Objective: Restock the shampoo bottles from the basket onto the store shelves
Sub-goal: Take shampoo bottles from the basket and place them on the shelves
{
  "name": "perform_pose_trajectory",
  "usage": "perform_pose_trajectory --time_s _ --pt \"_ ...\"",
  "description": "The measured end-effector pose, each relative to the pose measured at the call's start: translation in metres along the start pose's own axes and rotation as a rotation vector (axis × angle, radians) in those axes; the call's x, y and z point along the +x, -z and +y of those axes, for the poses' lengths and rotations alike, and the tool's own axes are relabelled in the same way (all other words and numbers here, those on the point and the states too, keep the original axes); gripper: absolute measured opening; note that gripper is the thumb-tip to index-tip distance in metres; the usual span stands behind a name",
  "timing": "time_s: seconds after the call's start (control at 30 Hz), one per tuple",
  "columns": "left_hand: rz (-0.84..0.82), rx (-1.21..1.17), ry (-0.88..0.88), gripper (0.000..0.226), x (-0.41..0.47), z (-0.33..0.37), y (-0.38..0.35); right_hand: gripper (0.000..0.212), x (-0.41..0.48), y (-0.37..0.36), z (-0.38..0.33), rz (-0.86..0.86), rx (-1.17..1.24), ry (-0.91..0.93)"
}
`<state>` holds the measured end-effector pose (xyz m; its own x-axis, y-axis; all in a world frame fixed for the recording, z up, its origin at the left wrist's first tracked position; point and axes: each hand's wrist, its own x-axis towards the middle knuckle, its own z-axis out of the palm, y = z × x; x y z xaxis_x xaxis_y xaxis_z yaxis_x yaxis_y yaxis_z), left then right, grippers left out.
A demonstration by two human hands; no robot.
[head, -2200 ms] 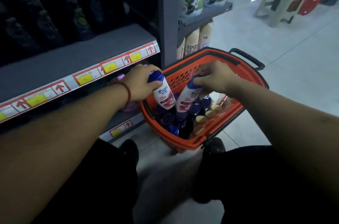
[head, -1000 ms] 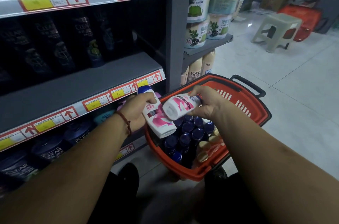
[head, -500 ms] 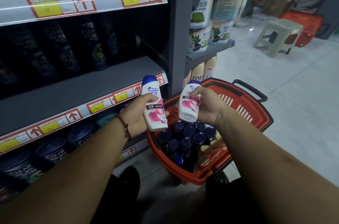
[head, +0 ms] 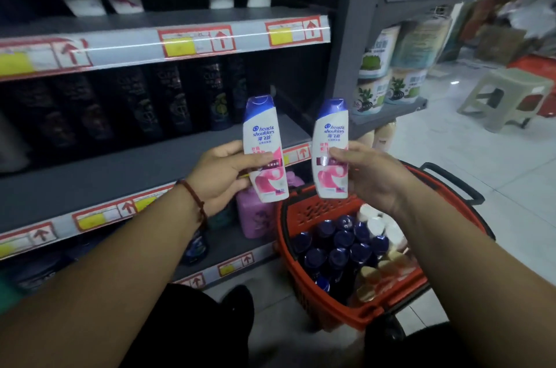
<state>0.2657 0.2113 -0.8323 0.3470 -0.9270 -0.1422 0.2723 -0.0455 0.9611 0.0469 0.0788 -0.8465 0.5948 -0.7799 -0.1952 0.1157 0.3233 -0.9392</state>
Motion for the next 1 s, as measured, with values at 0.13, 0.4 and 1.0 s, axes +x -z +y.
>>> perform_pose_trajectory --time_s 0.13,0.4,1.0 --pt "0.023 0.072 -0.095 0.043 -0.024 0.063 0.019 0.049 -0.011 -0.049 -0.046 -0.067 0.008 0.169" --pt "0.167 0.23 -0.411 0.044 -0.062 0.202 0.048 0.029 -0.01 -0.141 -0.14 -0.212 -0.211 0.361" --pt "0.558 0.403 -0.488 0.035 0.035 0.268 0.164 0.032 0.131 -0.305 -0.194 -0.203 -0.296 0.502"
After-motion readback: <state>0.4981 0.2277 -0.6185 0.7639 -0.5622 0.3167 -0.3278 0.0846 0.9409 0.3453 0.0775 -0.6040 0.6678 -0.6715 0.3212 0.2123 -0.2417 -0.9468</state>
